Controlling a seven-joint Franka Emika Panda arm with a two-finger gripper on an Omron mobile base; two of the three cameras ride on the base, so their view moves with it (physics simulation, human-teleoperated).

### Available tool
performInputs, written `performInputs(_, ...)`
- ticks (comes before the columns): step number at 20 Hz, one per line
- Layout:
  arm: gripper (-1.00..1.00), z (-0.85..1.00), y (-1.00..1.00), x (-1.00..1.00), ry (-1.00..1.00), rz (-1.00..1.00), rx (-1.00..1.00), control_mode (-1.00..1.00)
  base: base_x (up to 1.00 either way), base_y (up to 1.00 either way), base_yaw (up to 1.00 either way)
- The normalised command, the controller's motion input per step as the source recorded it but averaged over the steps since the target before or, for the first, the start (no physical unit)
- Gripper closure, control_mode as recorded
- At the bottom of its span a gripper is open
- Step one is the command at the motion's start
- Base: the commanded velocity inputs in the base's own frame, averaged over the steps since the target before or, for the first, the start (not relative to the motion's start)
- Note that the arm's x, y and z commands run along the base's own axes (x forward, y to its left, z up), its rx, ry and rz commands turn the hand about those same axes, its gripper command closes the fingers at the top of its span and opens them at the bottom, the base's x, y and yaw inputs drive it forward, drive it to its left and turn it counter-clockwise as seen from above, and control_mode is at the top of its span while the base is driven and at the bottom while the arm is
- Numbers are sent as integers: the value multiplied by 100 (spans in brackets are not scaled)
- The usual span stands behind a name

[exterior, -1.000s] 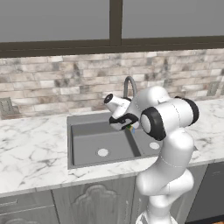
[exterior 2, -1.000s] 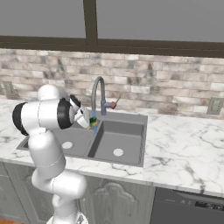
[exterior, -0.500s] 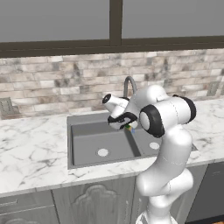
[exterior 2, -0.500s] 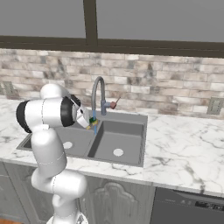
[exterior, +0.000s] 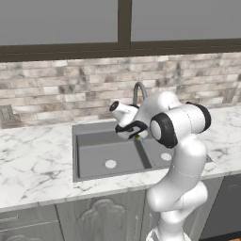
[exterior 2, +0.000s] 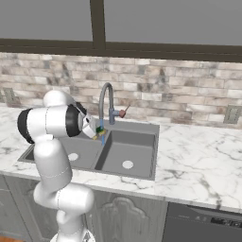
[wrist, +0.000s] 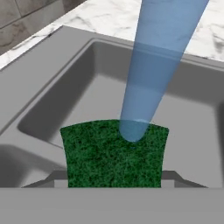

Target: Soak the sponge with water for a few seconds and then drop it inside the sink.

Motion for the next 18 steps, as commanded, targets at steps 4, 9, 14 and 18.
performInputs(4, 100, 10, 32, -19, 0, 0, 0, -100, 0, 0, 0)
performInputs(9, 100, 18, 51, -25, 0, 2, 0, -100, 0, 0, 0)
performInputs(14, 100, 34, 47, -28, 0, 11, 1, -100, 0, 0, 0)
performInputs(18, 100, 23, 40, -10, 4, 22, 3, -100, 0, 0, 0)
